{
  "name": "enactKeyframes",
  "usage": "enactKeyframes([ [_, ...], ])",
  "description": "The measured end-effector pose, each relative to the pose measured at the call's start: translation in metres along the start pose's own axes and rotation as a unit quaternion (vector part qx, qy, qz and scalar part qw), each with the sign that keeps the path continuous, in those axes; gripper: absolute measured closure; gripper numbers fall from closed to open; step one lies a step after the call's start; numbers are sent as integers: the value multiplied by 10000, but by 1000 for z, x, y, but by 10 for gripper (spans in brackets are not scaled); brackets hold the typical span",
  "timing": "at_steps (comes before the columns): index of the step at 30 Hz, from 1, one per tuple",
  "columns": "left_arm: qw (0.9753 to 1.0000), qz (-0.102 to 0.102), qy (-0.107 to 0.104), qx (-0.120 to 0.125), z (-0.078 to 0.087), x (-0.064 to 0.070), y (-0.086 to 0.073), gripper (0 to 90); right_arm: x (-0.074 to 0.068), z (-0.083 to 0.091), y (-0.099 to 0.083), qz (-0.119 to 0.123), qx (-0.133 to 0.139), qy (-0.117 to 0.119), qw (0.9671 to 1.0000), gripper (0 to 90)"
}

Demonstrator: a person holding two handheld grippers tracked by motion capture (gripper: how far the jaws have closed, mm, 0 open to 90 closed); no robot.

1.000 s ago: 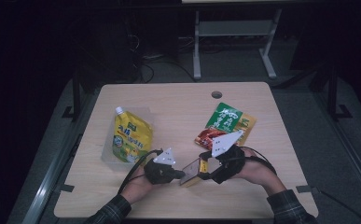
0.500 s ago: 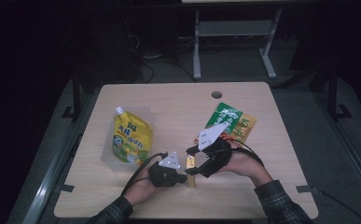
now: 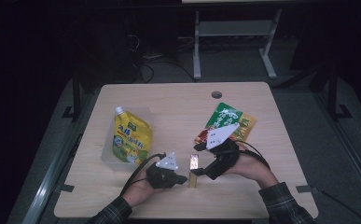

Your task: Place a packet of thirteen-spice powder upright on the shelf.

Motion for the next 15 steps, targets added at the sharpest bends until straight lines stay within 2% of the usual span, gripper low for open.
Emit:
enactKeyframes([
  [2, 10000, -6, -37, -25, 1, 2, -1, 897, -2, 6, -1, -49, 47, -61, 10000, 165],
  [3, 10000, 3, -42, -36, 0, 2, -2, 897, -4, 9, -2, -165, 78, -88, 9998, 159],
  [4, 10000, 9, -48, -51, 0, 3, -3, 897, -4, 13, -5, -145, 65, -153, 9998, 153],
  [9, 9999, 54, -97, -51, 0, 5, -4, 898, -7, 29, -26, -413, 56, -369, 9985, 152],
  [13, 9999, 40, -124, -64, -2, 7, -5, 897, -8, 36, -47, -667, -66, -686, 9954, 155],
  [15, 9998, 58, -158, -41, -3, 8, -5, 897, -8, 39, -59, -850, -92, -832, 9929, 155],
])
Point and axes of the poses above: each handheld gripper's, and its own axes: z roughly backward along the jaws, y roughly out of its top, x roughly to its right, the point moved 6 cm from there along -z, roughly forward along the jaws, and after that the axes turned 6 degrees about x, right-handed, at the moved point
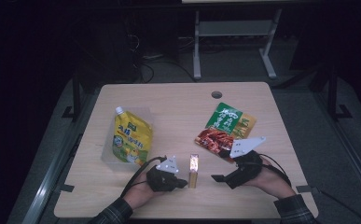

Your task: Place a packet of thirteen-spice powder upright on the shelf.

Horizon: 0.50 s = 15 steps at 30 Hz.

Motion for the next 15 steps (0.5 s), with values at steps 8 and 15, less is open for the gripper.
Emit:
enactKeyframes([
  [8, 9999, -21, -92, 36, -4, 3, 2, 897, 1, 12, -32, -275, -41, -503, 9983, 155],
  [15, 9997, -160, -155, -24, -11, 8, 4, 898, -2, 20, -48, -344, -108, -601, 9975, 155],
])
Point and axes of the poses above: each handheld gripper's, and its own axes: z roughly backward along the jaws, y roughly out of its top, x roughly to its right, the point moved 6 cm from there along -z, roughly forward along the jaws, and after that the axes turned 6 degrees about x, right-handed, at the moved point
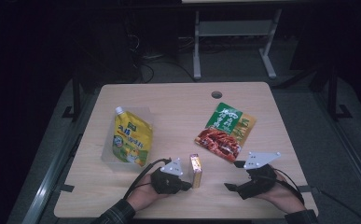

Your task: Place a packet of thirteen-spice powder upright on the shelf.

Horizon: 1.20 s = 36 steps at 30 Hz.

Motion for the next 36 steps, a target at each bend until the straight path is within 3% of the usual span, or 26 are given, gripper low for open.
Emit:
enactKeyframes([
  [21, 9997, -150, 70, 155, -19, 2, 11, 897, 0, 4, -4, -30, -14, -91, 10000, 155],
  [30, 9998, -106, 56, 155, -7, 6, 7, 893, -8, -3, 2, -252, 0, 9, 9997, 177],
  [36, 9999, 10, 87, 72, 11, 6, -2, 803, -22, -15, 13, -367, 44, 173, 9992, 186],
])
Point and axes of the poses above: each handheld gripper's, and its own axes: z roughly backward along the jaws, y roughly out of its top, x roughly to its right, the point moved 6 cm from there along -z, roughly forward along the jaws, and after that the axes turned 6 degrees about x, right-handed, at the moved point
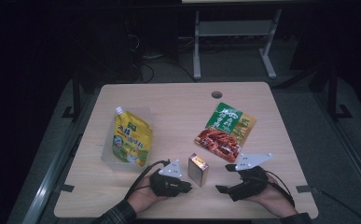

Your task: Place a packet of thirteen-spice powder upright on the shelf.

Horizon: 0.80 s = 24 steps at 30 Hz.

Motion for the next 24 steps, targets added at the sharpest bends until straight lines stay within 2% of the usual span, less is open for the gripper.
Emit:
enactKeyframes([
  [1, 10000, -30, 36, -14, 5, -1, -1, 789, -2, -2, 2, 13, 9, 6, 10000, 191],
  [5, 9998, 126, 165, 22, 17, -4, -7, 718, -11, -10, 15, 89, 191, 73, 9998, 223],
  [9, 9992, 266, 299, -20, 28, -6, -15, 591, -18, -23, 29, 162, 249, 89, 9995, 237],
  [13, 9984, 311, 469, -34, 38, -9, -23, 485, -19, -34, 37, 214, 228, -1, 9995, 265],
  [14, 9983, 268, 514, -56, 41, -10, -24, 466, -19, -37, 39, 230, 226, -25, 9995, 283],
  [17, 9976, 410, 560, 22, 46, -9, -26, 432, -18, -44, 43, 279, 212, -108, 9993, 341],
  [18, 9976, 387, 581, -17, 48, -10, -27, 428, -18, -46, 43, 288, 184, -114, 9994, 362],
  [20, 9973, 435, 592, 59, 48, -10, -26, 417, -18, -50, 45, 352, 161, -191, 9991, 427],
  [24, 9975, 379, 586, 113, 47, -9, -23, 384, -17, -55, 46, 392, 118, -237, 9989, 536],
])
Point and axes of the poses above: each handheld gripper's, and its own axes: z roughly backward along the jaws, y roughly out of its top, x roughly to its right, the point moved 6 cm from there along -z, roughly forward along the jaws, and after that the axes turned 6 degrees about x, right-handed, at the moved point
